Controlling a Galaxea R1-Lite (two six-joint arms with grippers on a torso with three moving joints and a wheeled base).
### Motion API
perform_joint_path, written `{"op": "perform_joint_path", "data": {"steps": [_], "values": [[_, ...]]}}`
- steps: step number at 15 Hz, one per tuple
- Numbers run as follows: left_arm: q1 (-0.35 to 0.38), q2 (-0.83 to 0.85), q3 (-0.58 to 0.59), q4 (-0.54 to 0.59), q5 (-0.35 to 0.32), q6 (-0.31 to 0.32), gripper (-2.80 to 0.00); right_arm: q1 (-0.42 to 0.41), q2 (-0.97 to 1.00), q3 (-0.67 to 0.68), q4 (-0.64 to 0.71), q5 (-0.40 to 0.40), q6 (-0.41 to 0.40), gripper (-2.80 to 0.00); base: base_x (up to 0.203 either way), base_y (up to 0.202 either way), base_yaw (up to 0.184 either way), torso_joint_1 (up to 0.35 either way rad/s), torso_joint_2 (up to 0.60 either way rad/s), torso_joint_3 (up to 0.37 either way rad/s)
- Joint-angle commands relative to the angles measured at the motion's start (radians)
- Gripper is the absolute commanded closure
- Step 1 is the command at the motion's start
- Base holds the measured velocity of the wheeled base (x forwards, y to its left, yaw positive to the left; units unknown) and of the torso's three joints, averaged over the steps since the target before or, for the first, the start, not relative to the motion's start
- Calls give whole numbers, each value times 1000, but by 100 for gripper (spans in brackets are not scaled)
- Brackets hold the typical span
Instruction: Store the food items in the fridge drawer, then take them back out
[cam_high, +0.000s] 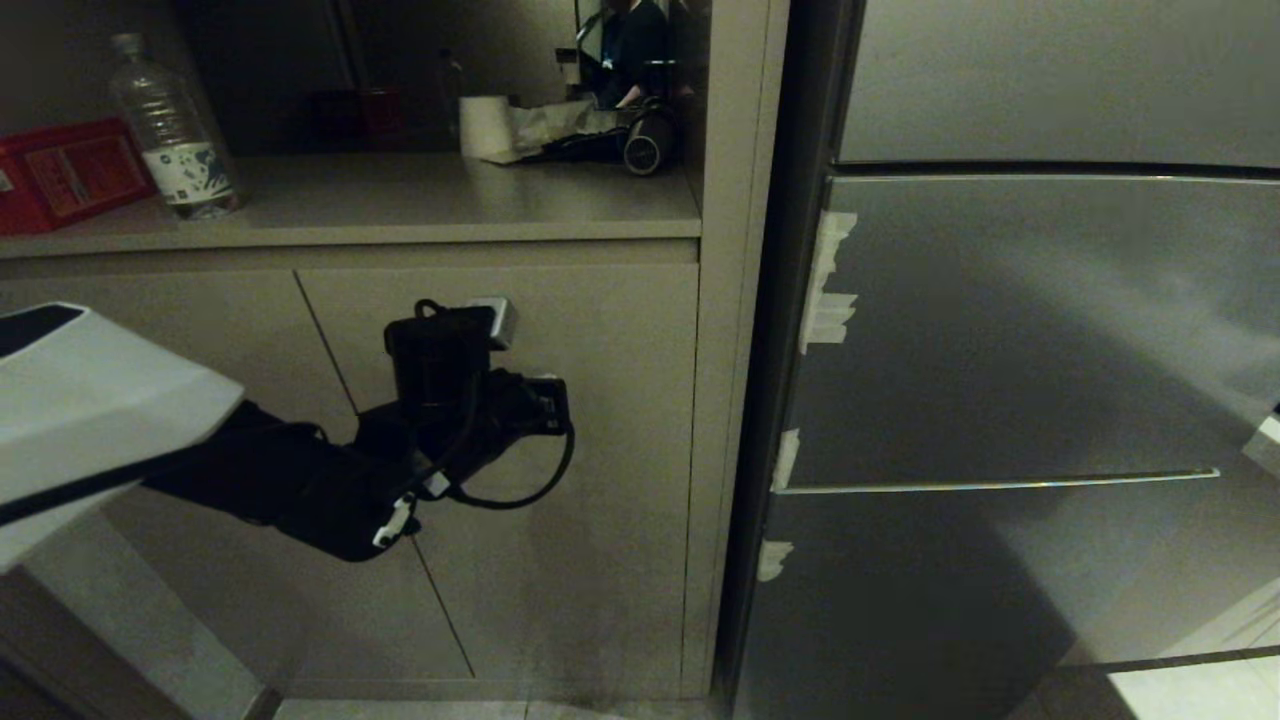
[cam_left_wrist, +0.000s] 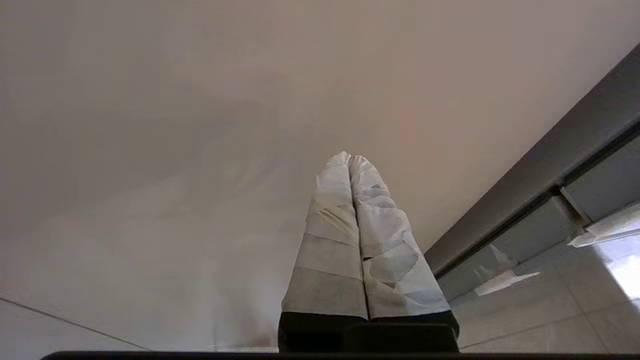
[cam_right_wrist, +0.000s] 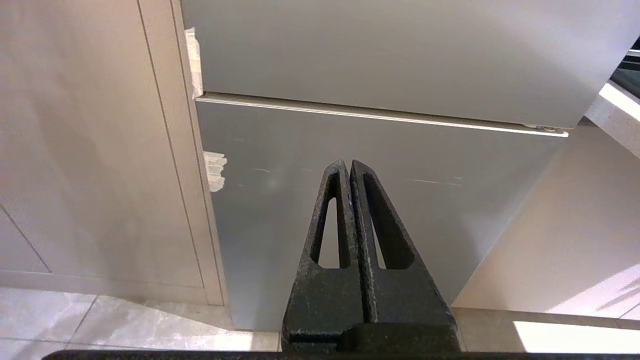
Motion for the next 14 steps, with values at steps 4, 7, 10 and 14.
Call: {"op": "perform_joint_path", "data": {"steps": [4, 7, 10, 14], "values": [[-25, -2, 1, -18, 32, 11, 0, 0, 1, 31, -1, -4, 8, 0, 0, 0, 0, 0, 0, 0], [-33, -4, -1, -19, 43, 18, 0, -1, 0, 31, -1, -4, 9, 0, 0, 0, 0, 0, 0, 0], [-33, -8, -1, -19, 60, 26, 0, 0, 1, 31, -1, -4, 10, 0, 0, 0, 0, 0, 0, 0], [-33, -2, -5, -30, 73, 29, 0, 0, 1, 31, -1, -4, 10, 0, 0, 0, 0, 0, 0, 0]]}}
